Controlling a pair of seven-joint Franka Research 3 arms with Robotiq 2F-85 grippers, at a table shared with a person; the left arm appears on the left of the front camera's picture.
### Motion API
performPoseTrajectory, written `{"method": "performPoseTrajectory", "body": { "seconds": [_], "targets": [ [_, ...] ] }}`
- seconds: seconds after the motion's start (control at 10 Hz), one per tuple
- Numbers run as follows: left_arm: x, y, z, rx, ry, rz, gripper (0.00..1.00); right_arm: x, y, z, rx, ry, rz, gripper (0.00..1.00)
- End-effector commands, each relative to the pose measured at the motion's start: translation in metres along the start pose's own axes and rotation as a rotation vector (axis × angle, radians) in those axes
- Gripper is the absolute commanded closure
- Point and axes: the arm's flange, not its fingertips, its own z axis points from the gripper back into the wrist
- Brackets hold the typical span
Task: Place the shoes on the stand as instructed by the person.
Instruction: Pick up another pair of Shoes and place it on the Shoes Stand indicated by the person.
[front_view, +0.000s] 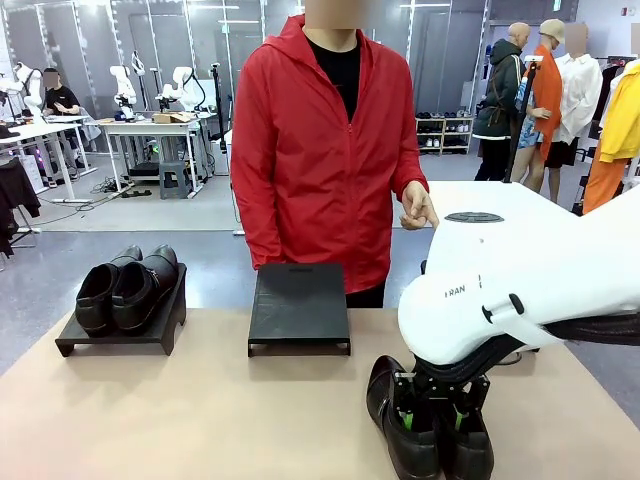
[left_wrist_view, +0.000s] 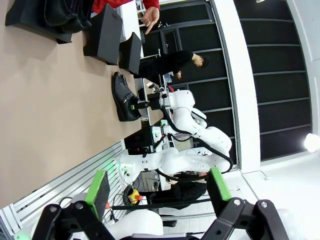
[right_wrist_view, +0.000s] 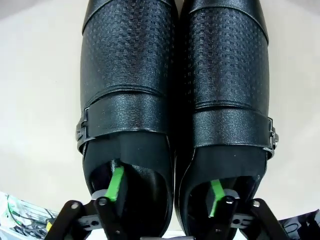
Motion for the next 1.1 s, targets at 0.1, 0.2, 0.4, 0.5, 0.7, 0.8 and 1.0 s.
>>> {"method": "performPoseTrajectory", "body": {
  "seconds": [0.1,0.2,0.4,0.5,0.7,0.8,1.0],
  "targets": [
    [-0.001,-0.001,0.0,-0.012,-0.01,-0.026,0.0,0.004,0.005,-0.004,-0.009,-0.015,-0.019,1.0],
    [-0.001,-0.001,0.0,-0.012,-0.01,-0.026,0.0,0.004,0.005,-0.006,-0.007,-0.012,-0.02,1.0],
    [-0.001,-0.001,0.0,-0.012,-0.01,-0.026,0.0,0.003,0.001,-0.011,0.002,-0.015,-0.03,1.0],
    [-0.001,-0.001,0.0,-0.012,-0.01,-0.026,0.0,0.002,0.001,-0.01,0.004,-0.021,-0.028,1.0],
    [-0.001,-0.001,0.0,-0.012,-0.01,-0.026,0.0,-0.002,0.003,0.001,0.009,-0.042,-0.019,1.0],
    [-0.001,-0.001,0.0,-0.012,-0.01,-0.026,0.0,-0.005,0.003,0.011,0.01,-0.058,-0.007,1.0],
    [-0.001,-0.001,0.0,-0.012,-0.01,-0.026,0.0,-0.012,0.001,0.05,-0.066,-0.075,0.023,1.0]
  ]
}}
